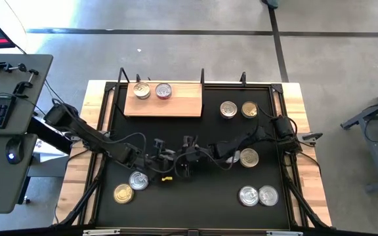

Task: Stack canned seafood by type on shelf
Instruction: Put the green tuna can on the shelf

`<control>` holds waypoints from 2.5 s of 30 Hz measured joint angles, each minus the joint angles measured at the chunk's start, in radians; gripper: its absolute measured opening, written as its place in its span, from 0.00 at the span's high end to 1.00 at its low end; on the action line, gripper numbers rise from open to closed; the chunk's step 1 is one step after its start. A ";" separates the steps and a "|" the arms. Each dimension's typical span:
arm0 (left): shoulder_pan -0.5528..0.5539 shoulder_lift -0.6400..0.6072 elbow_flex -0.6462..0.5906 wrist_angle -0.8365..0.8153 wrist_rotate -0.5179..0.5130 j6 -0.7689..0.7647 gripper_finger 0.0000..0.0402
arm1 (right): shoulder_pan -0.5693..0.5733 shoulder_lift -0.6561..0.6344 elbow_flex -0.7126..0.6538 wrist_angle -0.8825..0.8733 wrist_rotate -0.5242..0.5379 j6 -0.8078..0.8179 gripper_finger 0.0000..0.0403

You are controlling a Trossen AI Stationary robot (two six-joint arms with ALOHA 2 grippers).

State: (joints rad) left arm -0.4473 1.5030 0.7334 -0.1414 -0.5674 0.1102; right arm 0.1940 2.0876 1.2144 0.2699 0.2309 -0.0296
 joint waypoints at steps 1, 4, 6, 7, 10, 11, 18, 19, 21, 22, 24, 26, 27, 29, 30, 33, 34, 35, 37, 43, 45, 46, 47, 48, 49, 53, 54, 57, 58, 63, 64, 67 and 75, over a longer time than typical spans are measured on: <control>0.000 0.007 0.000 0.003 -0.017 -0.006 0.41 | -0.001 0.000 0.000 -0.002 0.002 0.001 0.73; 0.000 0.024 0.000 0.020 -0.045 -0.008 0.41 | -0.002 0.000 0.000 -0.005 0.005 0.007 0.73; 0.000 0.028 0.000 0.033 -0.051 -0.008 0.42 | -0.002 0.000 0.000 -0.006 0.004 0.007 0.73; -0.001 0.029 -0.001 0.039 -0.060 -0.008 0.43 | -0.002 0.000 0.000 -0.007 0.004 0.007 0.73; -0.015 0.022 0.005 0.029 -0.089 -0.010 0.46 | -0.006 0.000 0.000 -0.006 -0.010 0.004 0.73; -0.022 0.021 0.013 0.022 -0.100 -0.013 0.46 | -0.005 0.000 0.000 -0.006 -0.021 0.003 0.73; -0.029 0.017 0.032 0.008 -0.105 0.004 0.48 | -0.003 0.000 0.000 -0.005 -0.034 0.003 0.73; -0.020 0.017 0.032 -0.004 -0.095 -0.013 0.48 | -0.003 0.000 0.000 -0.005 -0.033 0.004 0.73; -0.001 0.018 0.033 -0.021 -0.053 -0.047 0.47 | -0.004 0.001 0.000 -0.006 -0.031 0.003 0.73; 0.009 0.020 0.033 -0.032 -0.022 -0.056 0.47 | -0.004 0.001 0.000 -0.006 -0.032 0.003 0.73; 0.029 0.027 0.032 -0.047 0.018 -0.073 0.46 | -0.004 0.001 0.000 -0.005 -0.030 0.003 0.73; 0.044 0.031 0.032 -0.049 0.031 -0.076 0.46 | -0.004 0.001 0.000 -0.005 -0.030 0.003 0.73; 0.048 0.032 0.032 -0.057 0.034 -0.076 0.46 | -0.004 0.001 0.000 -0.005 -0.030 0.003 0.73; 0.052 0.037 0.032 -0.054 0.049 -0.073 0.46 | -0.004 0.001 0.000 -0.005 -0.029 0.003 0.73; 0.055 0.039 0.032 -0.055 0.058 -0.071 0.46 | -0.004 0.001 0.000 -0.005 -0.030 0.003 0.73; 0.053 0.039 0.032 -0.052 0.067 -0.057 0.51 | -0.004 0.002 0.000 -0.004 -0.034 0.003 0.73; 0.051 0.039 0.032 -0.050 0.070 -0.056 0.54 | -0.004 0.002 0.000 -0.003 -0.047 0.003 0.72; 0.049 0.039 0.032 -0.050 0.071 -0.055 0.57 | -0.004 0.002 0.000 -0.002 -0.058 0.002 0.71; 0.044 0.038 0.034 -0.052 0.075 -0.051 0.65 | -0.005 0.002 0.000 -0.007 -0.080 -0.014 0.68; 0.003 0.035 0.062 -0.105 0.067 -0.057 0.70 | 0.001 -0.056 -0.004 -0.181 -0.132 -0.012 0.54; -0.020 0.035 0.087 -0.126 0.022 -0.057 0.70 | 0.019 -0.105 -0.004 -0.308 -0.133 -0.004 0.52; -0.031 0.034 0.100 -0.138 -0.019 -0.056 0.70 | 0.032 -0.124 -0.004 -0.356 -0.134 0.004 0.51; -0.042 0.033 0.113 -0.157 -0.065 -0.056 0.70 | 0.048 -0.145 -0.002 -0.418 -0.129 0.013 0.51; -0.052 0.033 0.127 -0.180 -0.117 -0.055 0.70 | 0.064 -0.160 -0.003 -0.487 -0.111 0.031 0.52; -0.059 0.033 0.139 -0.195 -0.169 -0.055 0.69 | 0.082 -0.172 -0.004 -0.545 -0.083 0.052 0.52; -0.025 0.032 0.175 -0.200 -0.306 -0.094 0.67 | 0.166 -0.211 -0.004 -0.720 0.105 0.158 0.55; -0.001 0.032 0.181 -0.193 -0.306 -0.078 0.67 | 0.189 -0.215 -0.004 -0.753 0.156 0.187 0.56; 0.093 0.032 0.184 -0.136 -0.300 0.052 0.68 | 0.255 -0.217 -0.004 -0.866 0.285 0.292 0.58; 0.133 0.032 0.184 -0.099 -0.293 0.107 0.68 | 0.275 -0.217 -0.004 -0.899 0.320 0.334 0.58; 0.379 0.049 0.185 0.109 -0.077 0.382 0.68 | 0.342 -0.218 -0.004 -1.025 0.556 0.530 0.60; 0.426 0.061 0.185 0.146 -0.014 0.433 0.68 | 0.350 -0.218 -0.003 -1.032 0.598 0.551 0.60; 0.544 0.122 0.185 0.264 0.061 0.584 0.68 | 0.364 -0.218 -0.003 -1.038 0.677 0.571 0.60; 0.712 0.318 0.184 0.528 0.069 0.871 0.63 | 0.356 -0.218 -0.003 -1.035 0.698 0.572 0.60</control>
State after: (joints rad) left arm 0.2647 1.8206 0.9171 0.3869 -0.4988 0.9816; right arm 0.5499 1.8694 1.2118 -0.7648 0.9291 0.5428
